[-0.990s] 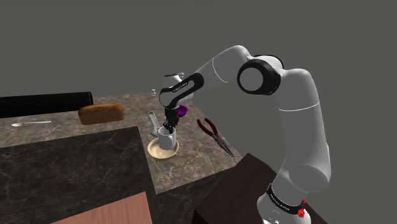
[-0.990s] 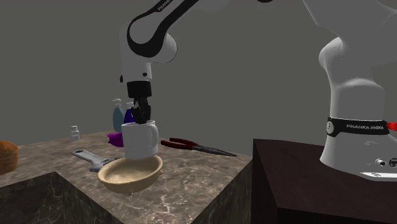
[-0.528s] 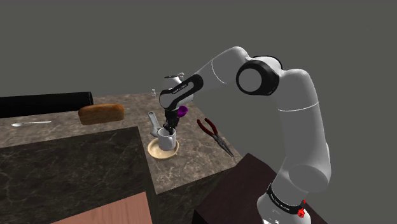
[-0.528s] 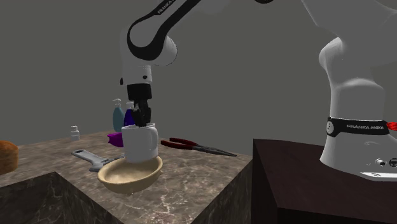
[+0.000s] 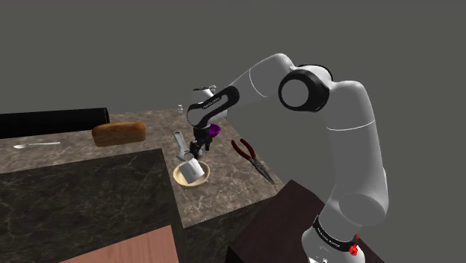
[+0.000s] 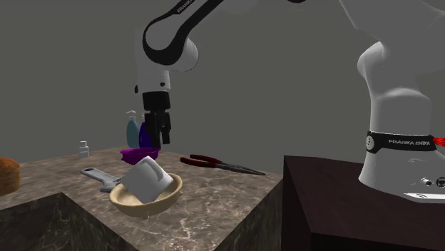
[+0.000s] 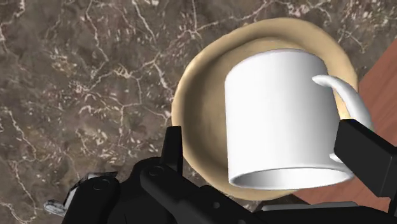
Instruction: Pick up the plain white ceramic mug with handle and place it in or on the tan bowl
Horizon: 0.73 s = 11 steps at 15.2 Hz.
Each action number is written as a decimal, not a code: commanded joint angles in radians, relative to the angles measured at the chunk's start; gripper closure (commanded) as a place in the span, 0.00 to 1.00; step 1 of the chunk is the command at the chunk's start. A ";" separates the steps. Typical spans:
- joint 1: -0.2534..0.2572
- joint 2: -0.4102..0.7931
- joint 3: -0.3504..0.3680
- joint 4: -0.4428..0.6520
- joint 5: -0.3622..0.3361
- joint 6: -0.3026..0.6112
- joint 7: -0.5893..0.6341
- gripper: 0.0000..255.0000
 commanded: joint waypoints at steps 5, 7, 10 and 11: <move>0.001 -0.051 -0.003 0.041 -0.004 -0.092 0.003 0.00; 0.001 -0.051 -0.003 0.041 -0.004 -0.092 0.003 0.00; 0.001 -0.051 -0.003 0.041 -0.004 -0.092 0.003 0.00; 0.001 -0.051 -0.003 0.041 -0.004 -0.092 0.003 0.00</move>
